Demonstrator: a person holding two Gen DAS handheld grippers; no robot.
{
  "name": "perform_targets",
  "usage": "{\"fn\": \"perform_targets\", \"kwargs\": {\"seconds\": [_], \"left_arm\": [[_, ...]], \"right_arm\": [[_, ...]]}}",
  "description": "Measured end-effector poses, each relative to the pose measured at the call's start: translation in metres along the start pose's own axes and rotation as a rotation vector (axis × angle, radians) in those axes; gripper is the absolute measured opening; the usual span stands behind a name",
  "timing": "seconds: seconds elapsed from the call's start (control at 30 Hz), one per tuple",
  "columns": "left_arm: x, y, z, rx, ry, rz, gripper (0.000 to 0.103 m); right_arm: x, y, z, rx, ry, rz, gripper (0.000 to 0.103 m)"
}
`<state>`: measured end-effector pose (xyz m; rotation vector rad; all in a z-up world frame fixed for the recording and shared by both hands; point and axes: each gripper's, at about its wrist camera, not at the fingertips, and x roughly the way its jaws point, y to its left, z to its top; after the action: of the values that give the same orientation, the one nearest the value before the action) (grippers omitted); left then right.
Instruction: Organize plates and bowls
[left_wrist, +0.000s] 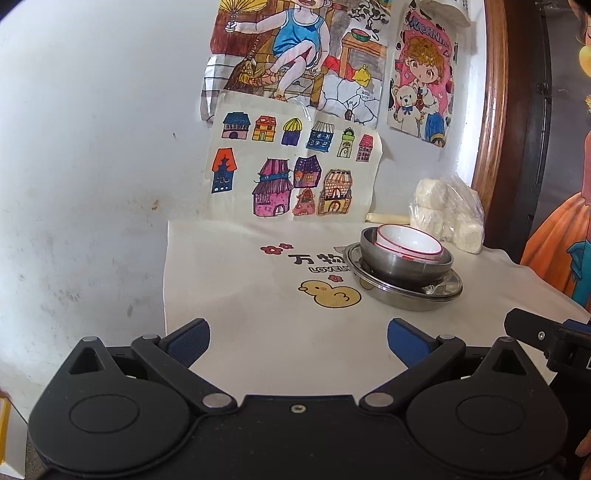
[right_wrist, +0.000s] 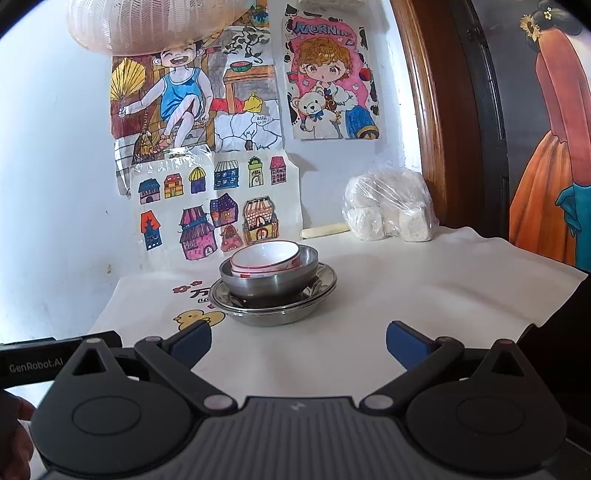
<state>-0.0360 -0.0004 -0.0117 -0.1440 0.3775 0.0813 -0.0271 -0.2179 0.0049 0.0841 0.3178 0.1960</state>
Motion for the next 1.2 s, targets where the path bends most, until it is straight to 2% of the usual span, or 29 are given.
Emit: {"fn": "perform_targets", "kwargs": {"seconds": [1.2], "left_arm": [[-0.0019, -0.0033, -0.0073, 0.008, 0.016, 0.002, 0.102]], "right_arm": [[0.0042, -0.0094, -0.0073, 0.022, 0.040, -0.021, 0.103]]}}
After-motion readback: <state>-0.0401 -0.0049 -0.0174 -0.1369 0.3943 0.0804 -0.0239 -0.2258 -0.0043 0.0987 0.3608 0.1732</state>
